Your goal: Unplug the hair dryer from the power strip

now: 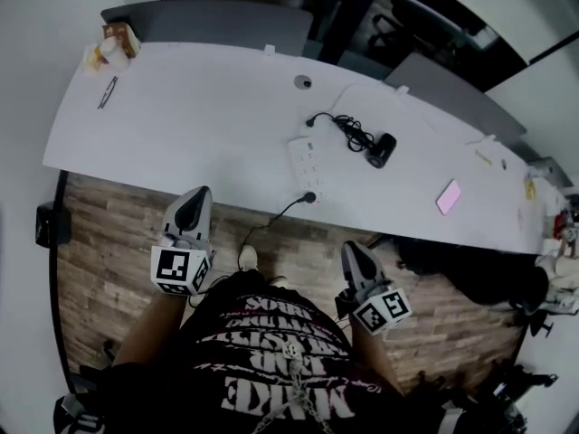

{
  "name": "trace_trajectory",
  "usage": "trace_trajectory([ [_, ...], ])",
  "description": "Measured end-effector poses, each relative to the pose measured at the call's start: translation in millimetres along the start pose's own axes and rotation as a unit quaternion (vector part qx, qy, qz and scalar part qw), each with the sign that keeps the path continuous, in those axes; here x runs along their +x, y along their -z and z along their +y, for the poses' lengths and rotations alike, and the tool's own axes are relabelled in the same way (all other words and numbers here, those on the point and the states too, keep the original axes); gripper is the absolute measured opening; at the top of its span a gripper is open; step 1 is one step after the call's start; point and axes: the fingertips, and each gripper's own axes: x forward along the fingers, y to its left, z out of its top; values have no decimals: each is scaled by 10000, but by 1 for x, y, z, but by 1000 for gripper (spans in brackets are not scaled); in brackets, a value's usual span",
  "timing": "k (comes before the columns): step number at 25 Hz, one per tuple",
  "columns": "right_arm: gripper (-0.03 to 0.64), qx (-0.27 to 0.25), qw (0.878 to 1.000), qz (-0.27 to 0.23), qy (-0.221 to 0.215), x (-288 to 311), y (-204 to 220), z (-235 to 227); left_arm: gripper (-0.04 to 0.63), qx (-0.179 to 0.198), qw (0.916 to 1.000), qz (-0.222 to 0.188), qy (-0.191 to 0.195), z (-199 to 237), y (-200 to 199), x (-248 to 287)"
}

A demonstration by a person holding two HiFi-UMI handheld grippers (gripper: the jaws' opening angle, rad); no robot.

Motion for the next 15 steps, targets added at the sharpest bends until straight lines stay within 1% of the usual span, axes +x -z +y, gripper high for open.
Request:
trace_trajectory([
  [5, 35, -193, 9990, -259, 306, 5, -21, 0, 21, -4, 9990, -250, 381, 2, -18, 25],
  [7, 35, -209, 9984, -315, 411, 4, -20, 1, 21, 19, 9981, -313, 521, 1, -22, 35],
  [9, 35, -213, 9982, -286, 486, 2, -16, 2, 21, -59, 9974, -335, 630, -2, -21, 41],
  [11, 35, -238, 9982, -228, 507, 2, -14, 3, 21, -120, 9967, -298, 748, -8, -16, 45],
  [13, 35, -217, 9982, -178, 531, 2, -13, 0, 21, -125, 9961, -176, 855, -16, -6, 49],
  [15, 35, -152, 9983, -113, 553, 3, -12, -7, 21, -211, 9957, -26, 902, -22, 5, 54],
])
